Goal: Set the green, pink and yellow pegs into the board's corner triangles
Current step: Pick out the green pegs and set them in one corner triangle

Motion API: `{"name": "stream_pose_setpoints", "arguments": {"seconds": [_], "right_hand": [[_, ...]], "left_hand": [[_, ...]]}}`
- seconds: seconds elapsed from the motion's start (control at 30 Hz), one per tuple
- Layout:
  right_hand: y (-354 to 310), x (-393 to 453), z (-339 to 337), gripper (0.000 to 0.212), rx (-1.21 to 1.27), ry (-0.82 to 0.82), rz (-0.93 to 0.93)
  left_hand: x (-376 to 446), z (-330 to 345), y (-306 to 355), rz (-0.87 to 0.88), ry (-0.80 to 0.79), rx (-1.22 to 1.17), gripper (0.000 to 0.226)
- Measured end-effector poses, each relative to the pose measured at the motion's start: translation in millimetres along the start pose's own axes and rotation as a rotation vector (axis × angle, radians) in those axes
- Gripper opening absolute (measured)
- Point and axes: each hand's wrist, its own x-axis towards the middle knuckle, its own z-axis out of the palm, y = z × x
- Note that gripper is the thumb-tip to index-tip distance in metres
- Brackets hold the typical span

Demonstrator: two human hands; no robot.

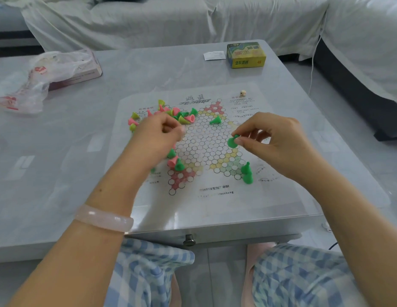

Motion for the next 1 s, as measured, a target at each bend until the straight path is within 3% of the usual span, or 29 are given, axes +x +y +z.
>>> {"name": "stream_pose_setpoints", "arguments": {"seconds": [0.07,0.23,0.37,0.7,1.0], "right_hand": [[-1,-1,-4,0.009,-0.025,-0.034,0.024],[-2,-6,-8,0.014,-0.070,-0.126,0.040],[-3,-7,-7,0.010,-0.167,-0.214,0.030],[1,-10,1,0.002,-0.373,-0.335,0.031],[2,-11,5,0.004,-0.394,-0.382,0.039]], "left_hand": [[1,-10,-5,-0.003,0.006,0.007,0.004],[0,-9,-15,0.063,-0.127,0.574,0.013],[1,0,-17,0.068,-0.252,0.705,0.020],[5,5,-19,0.130,-0.155,0.755,0.020],[5,6,-20,0.160,-0.138,0.732,0.021]]}}
